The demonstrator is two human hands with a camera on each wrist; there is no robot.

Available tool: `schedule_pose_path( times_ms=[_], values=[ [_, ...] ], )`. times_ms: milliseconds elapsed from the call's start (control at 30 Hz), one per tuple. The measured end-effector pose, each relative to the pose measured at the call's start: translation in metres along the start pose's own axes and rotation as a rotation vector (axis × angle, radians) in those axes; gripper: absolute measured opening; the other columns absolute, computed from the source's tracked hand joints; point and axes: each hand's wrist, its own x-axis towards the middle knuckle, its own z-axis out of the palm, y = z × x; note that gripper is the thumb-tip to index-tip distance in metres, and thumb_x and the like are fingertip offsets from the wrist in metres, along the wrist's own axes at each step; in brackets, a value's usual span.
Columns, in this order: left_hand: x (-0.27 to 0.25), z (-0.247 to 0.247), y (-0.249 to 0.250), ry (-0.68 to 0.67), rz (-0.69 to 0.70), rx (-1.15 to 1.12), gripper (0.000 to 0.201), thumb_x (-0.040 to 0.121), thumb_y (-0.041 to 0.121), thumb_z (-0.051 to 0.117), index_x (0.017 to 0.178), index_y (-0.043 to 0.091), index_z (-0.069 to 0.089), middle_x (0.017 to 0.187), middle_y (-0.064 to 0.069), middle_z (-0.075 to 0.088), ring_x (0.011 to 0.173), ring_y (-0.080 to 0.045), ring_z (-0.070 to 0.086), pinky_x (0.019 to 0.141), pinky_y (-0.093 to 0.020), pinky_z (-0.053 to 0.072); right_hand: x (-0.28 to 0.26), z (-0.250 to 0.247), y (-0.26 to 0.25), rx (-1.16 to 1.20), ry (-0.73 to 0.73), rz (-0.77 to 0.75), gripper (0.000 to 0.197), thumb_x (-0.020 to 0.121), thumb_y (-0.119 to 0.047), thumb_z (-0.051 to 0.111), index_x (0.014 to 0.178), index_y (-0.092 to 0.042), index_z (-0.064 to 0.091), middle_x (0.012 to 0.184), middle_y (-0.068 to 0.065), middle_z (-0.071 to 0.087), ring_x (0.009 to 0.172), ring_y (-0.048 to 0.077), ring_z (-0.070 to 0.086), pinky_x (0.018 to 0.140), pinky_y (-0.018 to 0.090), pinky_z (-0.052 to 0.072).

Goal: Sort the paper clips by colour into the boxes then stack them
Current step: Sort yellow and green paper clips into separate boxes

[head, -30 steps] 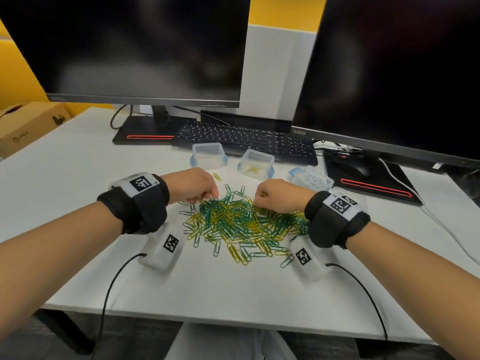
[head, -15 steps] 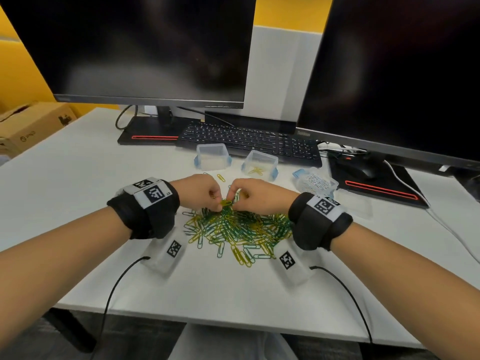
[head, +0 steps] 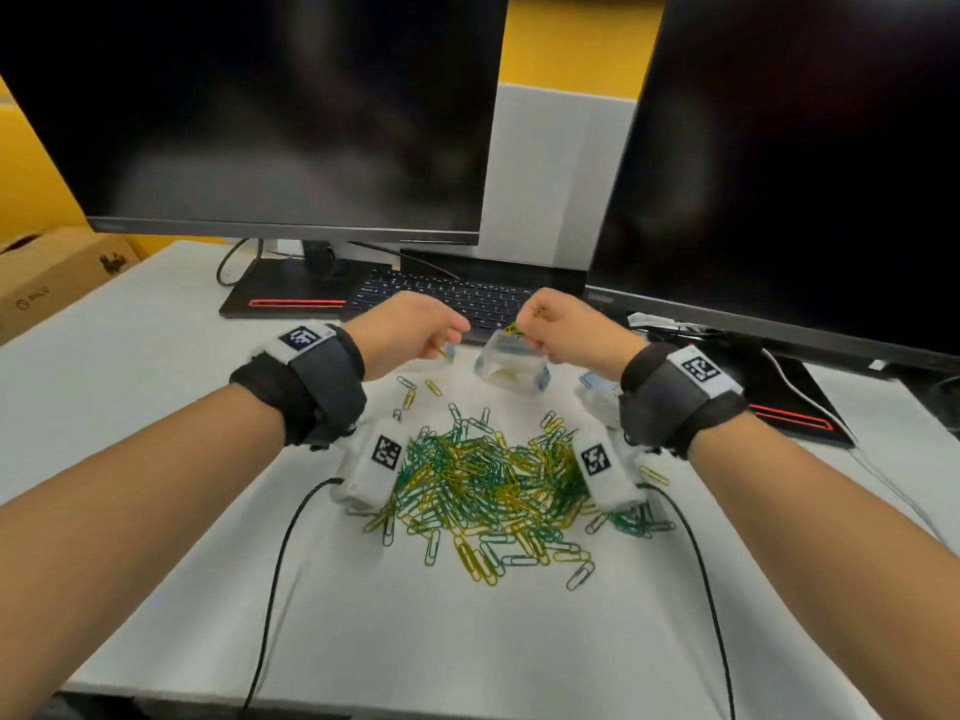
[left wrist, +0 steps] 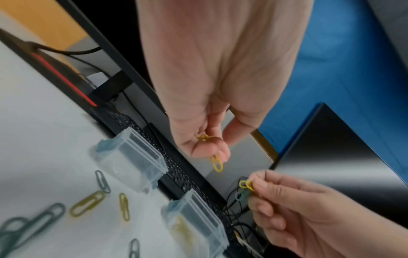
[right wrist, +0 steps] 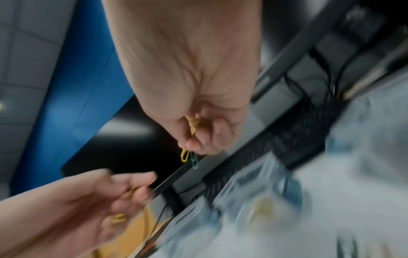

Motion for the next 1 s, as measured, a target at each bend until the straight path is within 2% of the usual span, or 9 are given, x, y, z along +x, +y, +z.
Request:
schedule_pose_path(
  times_ms=[167,300,400,533,600,733,833,933,1000],
  values=[
    [0.022,0.012,-0.003,-0.007,0.048,-0.111,0.030,0.091,-0.013,0.037,0.103,-0.003,0.062,0.081,-0.009,0.061,0.068,-0.013,0.054,0.056,-0.012,0.049,0.027,-0.004,0.012,-0.018,-0.012,0.086,0.017,0.096,-0.015,0.050,0.081,-0.012,0.056,0.081,0.010,0.055,0.070,0.019,0.046,0.070,0.033,0.042],
    [0.036,0.024,-0.010,0.031,0.082,-0.194,0.025,0.092,-0.012,0.042,0.109,-0.007,0.060,0.080,-0.010,0.060,0.071,-0.014,0.056,0.062,-0.015,0.051,0.036,0.007,0.018,-0.297,-0.024,0.027,0.019,0.095,-0.017,0.051,0.103,-0.010,0.067,0.100,0.002,0.063,0.089,0.015,0.056,0.077,0.024,0.043],
    [0.045,0.027,-0.014,0.036,0.072,-0.170,0.026,0.092,-0.012,0.042,0.109,-0.007,0.061,0.082,-0.011,0.061,0.074,-0.015,0.058,0.066,-0.018,0.052,0.041,0.010,0.021,-0.367,-0.077,0.003,0.023,0.095,-0.008,0.049,0.103,-0.012,0.070,0.105,0.001,0.063,0.083,0.011,0.054,0.072,0.018,0.041],
    [0.050,0.024,-0.018,0.051,0.068,-0.091,0.028,0.091,-0.013,0.040,0.104,-0.005,0.064,0.080,-0.009,0.062,0.069,-0.013,0.057,0.058,-0.014,0.051,0.043,0.009,0.025,-0.282,0.053,0.030,0.027,0.095,-0.003,0.047,0.096,-0.014,0.071,0.104,0.003,0.065,0.076,0.011,0.055,0.061,0.016,0.043],
    [0.052,0.023,-0.017,0.022,0.078,-0.011,0.024,0.090,-0.010,0.047,0.100,0.000,0.066,0.081,-0.007,0.064,0.072,-0.012,0.058,0.059,-0.013,0.051,0.043,0.008,0.024,-0.289,0.053,0.006,0.028,0.095,-0.004,0.046,0.098,-0.014,0.071,0.107,0.002,0.065,0.077,0.010,0.055,0.061,0.016,0.041],
    [0.052,0.030,-0.013,-0.049,0.201,0.545,0.025,0.088,0.005,0.056,0.105,0.017,0.069,0.090,0.004,0.059,0.083,-0.012,0.053,0.075,-0.021,0.044,0.034,0.014,0.016,-0.603,-0.201,-0.038,0.028,0.097,-0.013,0.045,0.108,-0.011,0.070,0.113,0.005,0.066,0.097,0.023,0.062,0.087,0.033,0.050],
    [0.045,0.037,-0.011,-0.211,0.215,0.894,0.028,0.090,0.018,0.055,0.116,0.021,0.064,0.100,0.004,0.051,0.087,-0.011,0.046,0.075,-0.022,0.036,0.024,0.014,0.015,-0.605,-0.277,-0.070,0.033,0.091,-0.002,0.043,0.105,-0.013,0.072,0.107,0.004,0.068,0.096,0.021,0.062,0.085,0.031,0.050],
    [0.036,0.037,-0.010,-0.243,0.234,0.972,0.022,0.091,0.021,0.057,0.110,0.018,0.067,0.093,0.006,0.049,0.085,-0.012,0.046,0.065,-0.021,0.038,0.019,0.006,0.014,-0.523,-0.208,-0.099,0.036,0.089,0.001,0.045,0.102,-0.016,0.073,0.096,-0.003,0.069,0.088,0.013,0.060,0.083,0.022,0.044],
    [0.030,0.037,-0.010,-0.273,0.248,0.994,0.018,0.091,0.023,0.057,0.106,0.018,0.067,0.082,0.011,0.044,0.082,-0.012,0.045,0.069,-0.023,0.036,0.020,0.002,0.016,-0.613,-0.143,-0.161,0.024,0.092,-0.010,0.054,0.100,-0.020,0.074,0.086,-0.013,0.056,0.087,0.011,0.049,0.088,0.026,0.043]
  ],
)
